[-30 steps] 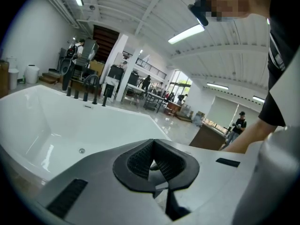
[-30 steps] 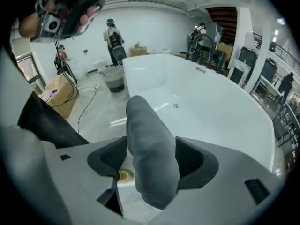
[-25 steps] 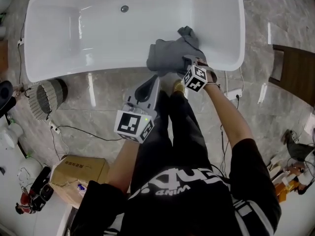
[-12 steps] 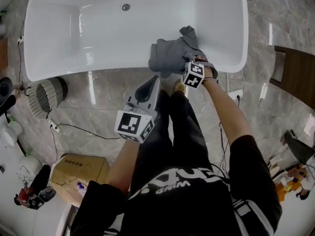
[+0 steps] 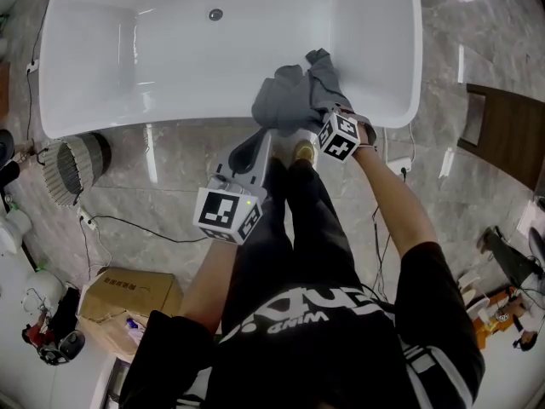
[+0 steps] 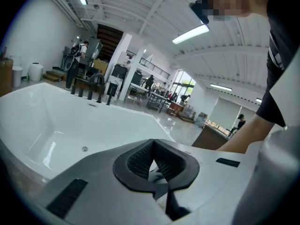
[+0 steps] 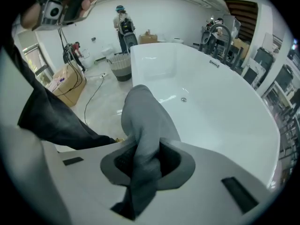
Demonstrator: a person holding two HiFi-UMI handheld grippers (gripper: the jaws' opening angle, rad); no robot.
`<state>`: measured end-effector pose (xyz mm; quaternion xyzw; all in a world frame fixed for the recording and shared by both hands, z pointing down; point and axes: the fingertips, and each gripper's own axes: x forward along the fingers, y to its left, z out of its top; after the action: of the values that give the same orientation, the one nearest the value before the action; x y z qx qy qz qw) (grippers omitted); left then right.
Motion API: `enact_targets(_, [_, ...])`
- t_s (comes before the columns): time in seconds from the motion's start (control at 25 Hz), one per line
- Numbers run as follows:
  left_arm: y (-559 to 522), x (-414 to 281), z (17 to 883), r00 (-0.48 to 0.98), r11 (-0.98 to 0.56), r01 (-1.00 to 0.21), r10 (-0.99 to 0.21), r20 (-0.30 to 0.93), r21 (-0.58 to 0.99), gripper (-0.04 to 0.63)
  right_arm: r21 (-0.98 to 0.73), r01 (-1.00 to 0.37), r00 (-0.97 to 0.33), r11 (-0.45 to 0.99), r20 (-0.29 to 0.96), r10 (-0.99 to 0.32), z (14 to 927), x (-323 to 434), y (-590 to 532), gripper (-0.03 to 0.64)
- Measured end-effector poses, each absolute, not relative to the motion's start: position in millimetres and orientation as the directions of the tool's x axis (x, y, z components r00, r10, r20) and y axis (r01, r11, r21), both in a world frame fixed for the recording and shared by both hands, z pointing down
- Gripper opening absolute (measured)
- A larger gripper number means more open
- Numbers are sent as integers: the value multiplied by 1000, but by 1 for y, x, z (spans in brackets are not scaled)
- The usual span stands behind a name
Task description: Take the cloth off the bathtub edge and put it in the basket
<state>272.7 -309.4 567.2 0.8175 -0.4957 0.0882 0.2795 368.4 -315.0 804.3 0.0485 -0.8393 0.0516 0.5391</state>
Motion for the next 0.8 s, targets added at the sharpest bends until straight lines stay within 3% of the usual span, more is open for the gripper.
enact_targets(0.36, [-306,272,534,479,-353,-867,-784,395,351,12,-38,-231,-482,972,873,-80,737,368,-311,64])
enact_targets(0.8, [-286,274,425,470,-386,-873,-830,302,298,12,54,-340,-658,939,700,-279,516,371,-338,66])
